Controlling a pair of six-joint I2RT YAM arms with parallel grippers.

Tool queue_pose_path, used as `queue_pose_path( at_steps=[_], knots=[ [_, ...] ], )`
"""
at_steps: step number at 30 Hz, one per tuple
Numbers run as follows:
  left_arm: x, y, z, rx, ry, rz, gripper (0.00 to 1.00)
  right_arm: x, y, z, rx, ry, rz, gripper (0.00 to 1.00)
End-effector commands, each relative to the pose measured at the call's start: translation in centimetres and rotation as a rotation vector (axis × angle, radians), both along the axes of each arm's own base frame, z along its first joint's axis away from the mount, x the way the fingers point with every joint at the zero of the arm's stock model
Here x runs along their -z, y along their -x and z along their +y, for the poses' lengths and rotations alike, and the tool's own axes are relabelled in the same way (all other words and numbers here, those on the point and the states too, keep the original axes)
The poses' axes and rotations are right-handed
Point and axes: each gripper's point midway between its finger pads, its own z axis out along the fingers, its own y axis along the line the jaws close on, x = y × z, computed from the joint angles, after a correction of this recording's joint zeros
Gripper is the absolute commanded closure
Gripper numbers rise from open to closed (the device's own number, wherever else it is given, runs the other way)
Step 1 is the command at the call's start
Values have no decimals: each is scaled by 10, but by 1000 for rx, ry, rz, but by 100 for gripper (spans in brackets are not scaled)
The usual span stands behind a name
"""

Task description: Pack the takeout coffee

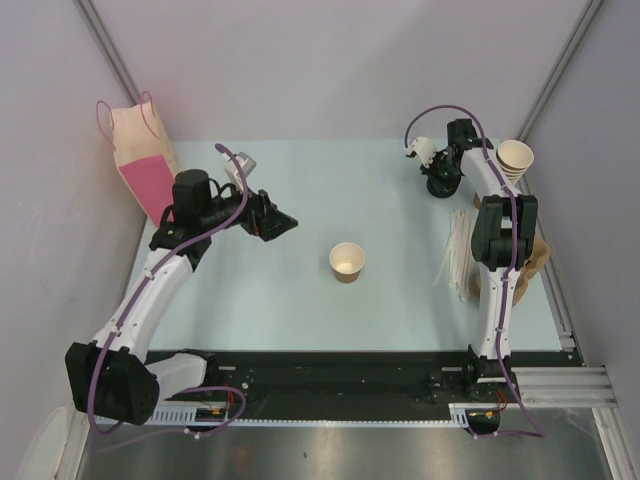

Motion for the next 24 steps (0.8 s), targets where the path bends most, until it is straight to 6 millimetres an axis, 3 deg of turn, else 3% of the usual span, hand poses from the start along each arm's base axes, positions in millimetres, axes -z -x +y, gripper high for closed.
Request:
queue_pose_path(
  at_steps=[1, 14, 17, 18, 21, 22, 24],
  knots=[
    [-9, 0, -1, 10, 19, -34, 1, -56, -10, 5, -24, -16, -112, 100],
    [-9, -5, 1, -22, 20, -27, 1, -93, -12, 11, -9, -66, -160, 100],
    [-7, -13, 10, -104, -2, -8, 0, -129, -3, 30, -9, -170, -178, 100],
    [-9, -15, 14, -123, -9, -13, 0, -156, 1, 37, -14, -208, -213, 100],
    [-15, -10, 25, -129, -43, -46, 0, -192, 29, 75, -30, -363, -176, 100],
    [-17, -8, 28, -120, -56, -68, 1, -213, 47, 94, -70, -424, -171, 100],
    [-24, 3, 30, -77, -95, -129, 1, -232, 68, 117, -57, -537, -125, 100]
  ],
)
